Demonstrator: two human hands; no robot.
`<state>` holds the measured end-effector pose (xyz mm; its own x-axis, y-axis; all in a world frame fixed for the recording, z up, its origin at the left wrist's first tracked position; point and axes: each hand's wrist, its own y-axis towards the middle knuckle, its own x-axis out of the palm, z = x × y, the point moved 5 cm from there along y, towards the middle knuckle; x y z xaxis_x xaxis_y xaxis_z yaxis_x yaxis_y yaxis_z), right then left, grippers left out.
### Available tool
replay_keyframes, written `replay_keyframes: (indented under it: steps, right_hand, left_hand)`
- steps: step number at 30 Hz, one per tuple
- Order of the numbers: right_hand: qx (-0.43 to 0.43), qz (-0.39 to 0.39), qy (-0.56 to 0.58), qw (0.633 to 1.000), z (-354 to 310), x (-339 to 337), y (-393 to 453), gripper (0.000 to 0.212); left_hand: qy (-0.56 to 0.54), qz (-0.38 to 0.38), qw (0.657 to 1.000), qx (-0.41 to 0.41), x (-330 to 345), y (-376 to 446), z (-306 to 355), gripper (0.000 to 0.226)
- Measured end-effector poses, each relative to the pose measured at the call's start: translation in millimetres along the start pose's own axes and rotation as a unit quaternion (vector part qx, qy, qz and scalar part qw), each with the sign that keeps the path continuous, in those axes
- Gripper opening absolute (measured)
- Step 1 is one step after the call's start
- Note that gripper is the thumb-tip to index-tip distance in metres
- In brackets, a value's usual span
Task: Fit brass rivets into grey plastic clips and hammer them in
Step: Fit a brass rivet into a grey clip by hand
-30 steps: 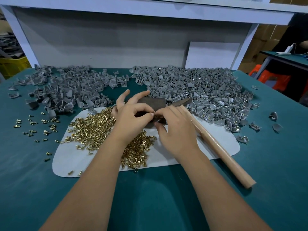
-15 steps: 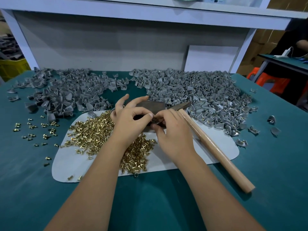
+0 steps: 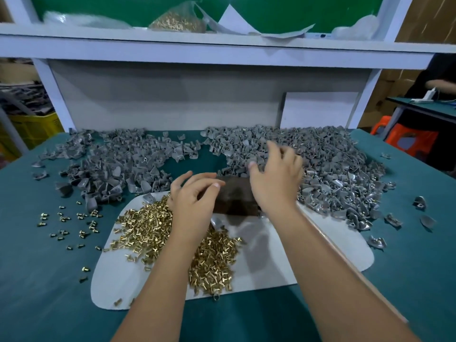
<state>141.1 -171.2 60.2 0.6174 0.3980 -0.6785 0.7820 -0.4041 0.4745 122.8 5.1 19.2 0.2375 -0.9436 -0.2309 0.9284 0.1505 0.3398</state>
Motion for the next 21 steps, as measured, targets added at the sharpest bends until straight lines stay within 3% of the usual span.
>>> replay_keyframes:
  steps: [6, 15, 21]
  right_hand:
    - [-0.137, 0.018, 0.032, 0.99, -24.0, 10.8, -66.4, 0.041]
    - [-0.267, -0.089, 0.073, 0.957, -41.1, 24.8, -98.1, 0.031]
    - [-0.253, -0.12, 0.084, 0.956, -36.2, 31.4, -94.9, 0.021]
  left_hand:
    - [0.061, 0.026, 0.997, 0.026, 0.1, 4.6, 0.0, 0.03]
    - [0.029, 0.039, 0.999, -0.023, -17.6, 12.7, -17.7, 0.035]
    - [0.246, 0.123, 0.961, 0.012, -44.7, 13.8, -17.3, 0.041]
